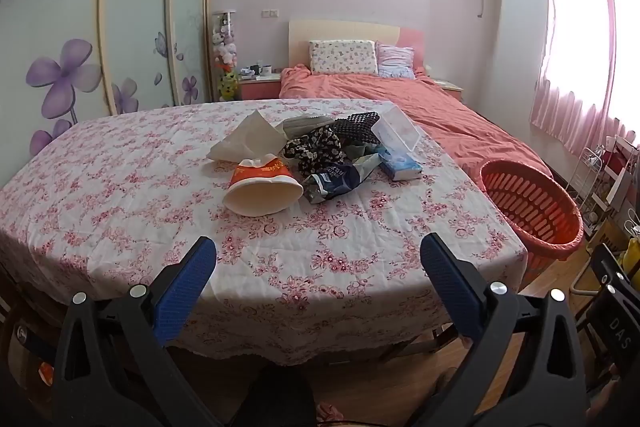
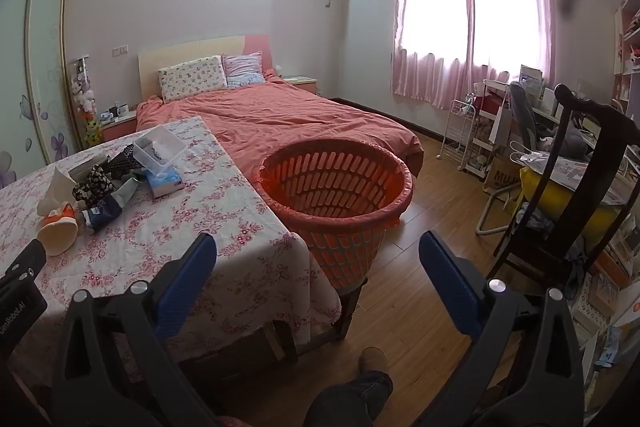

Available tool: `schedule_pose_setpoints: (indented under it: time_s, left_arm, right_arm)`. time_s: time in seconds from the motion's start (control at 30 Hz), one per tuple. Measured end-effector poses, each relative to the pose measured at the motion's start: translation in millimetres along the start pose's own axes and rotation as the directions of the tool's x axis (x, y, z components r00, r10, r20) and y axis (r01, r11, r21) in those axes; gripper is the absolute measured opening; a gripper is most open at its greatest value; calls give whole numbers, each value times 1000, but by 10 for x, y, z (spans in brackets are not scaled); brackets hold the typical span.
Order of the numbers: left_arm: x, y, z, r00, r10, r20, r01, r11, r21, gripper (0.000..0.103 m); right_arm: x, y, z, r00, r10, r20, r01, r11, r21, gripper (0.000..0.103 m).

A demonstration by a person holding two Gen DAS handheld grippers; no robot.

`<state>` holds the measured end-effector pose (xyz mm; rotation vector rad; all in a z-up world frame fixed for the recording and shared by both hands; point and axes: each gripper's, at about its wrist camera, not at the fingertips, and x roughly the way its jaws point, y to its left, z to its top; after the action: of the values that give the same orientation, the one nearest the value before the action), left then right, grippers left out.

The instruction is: Collect trash

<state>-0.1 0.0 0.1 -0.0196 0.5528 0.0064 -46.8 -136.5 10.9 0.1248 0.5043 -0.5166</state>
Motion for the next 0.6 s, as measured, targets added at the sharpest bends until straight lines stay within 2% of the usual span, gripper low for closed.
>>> schedule_pose_setpoints:
  time_s: [0.6]
  left_arm:
    - [0,0,0,1000,0,-1,0,1000,0,101]
  right_arm:
    - [0,2,4,1000,1,0,-1,1000,1,99]
